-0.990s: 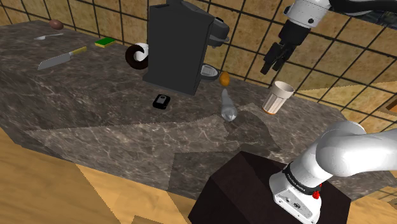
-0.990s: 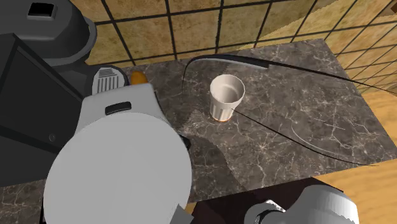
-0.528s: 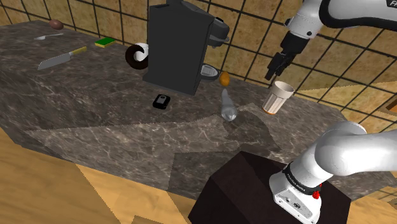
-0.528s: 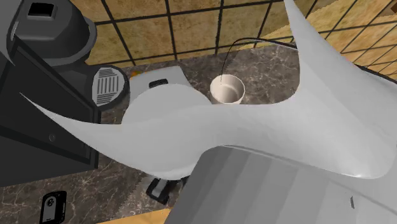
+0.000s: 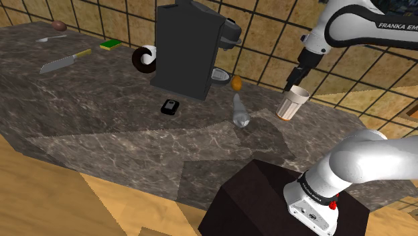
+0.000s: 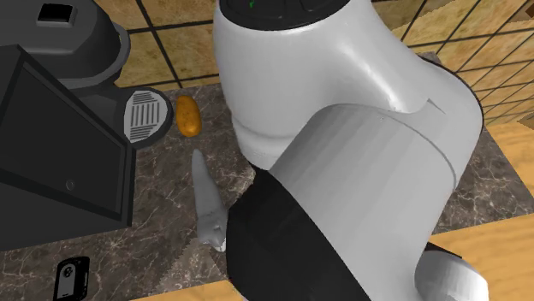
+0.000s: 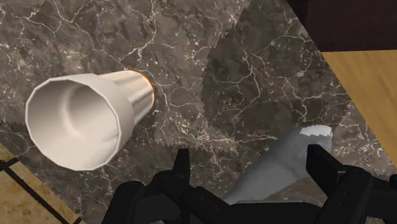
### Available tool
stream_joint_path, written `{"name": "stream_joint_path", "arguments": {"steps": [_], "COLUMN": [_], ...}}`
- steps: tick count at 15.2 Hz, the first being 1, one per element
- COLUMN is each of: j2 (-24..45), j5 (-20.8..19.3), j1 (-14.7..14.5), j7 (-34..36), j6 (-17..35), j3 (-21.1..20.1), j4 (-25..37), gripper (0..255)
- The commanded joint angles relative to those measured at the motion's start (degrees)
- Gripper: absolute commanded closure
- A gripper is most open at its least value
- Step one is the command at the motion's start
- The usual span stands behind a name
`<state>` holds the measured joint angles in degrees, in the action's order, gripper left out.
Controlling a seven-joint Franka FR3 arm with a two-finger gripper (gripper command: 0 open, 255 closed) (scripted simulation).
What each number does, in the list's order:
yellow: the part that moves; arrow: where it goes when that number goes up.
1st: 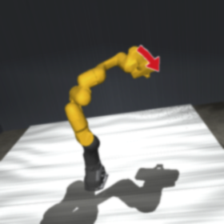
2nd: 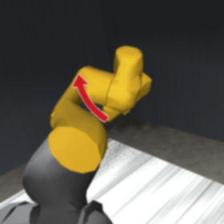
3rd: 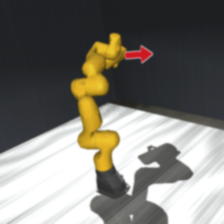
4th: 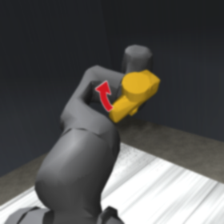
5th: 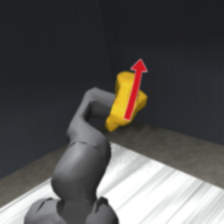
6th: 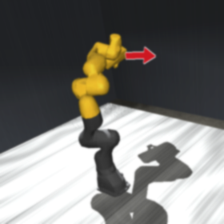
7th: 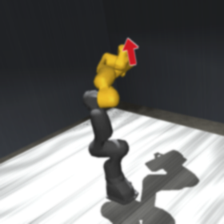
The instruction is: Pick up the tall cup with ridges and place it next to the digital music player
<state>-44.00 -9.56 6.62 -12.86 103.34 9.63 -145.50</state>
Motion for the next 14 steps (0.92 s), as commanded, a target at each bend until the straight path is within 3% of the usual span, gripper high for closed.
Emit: {"name": "stream_joint_path", "arguments": {"steps": [1, 10, 14], "j2": [1.4, 11.1, 12.4], "j5": [-2.3, -10.2, -10.8], "j1": [1.2, 5.2, 5.4], "j7": [-2.6, -12.4, -12.3], "j6": [2.2, 12.5, 16.0], "j3": [2.3, 12.2, 13.1], "j4": [-0.8, -0.2, -2.3], "gripper": [0, 0, 0]}}
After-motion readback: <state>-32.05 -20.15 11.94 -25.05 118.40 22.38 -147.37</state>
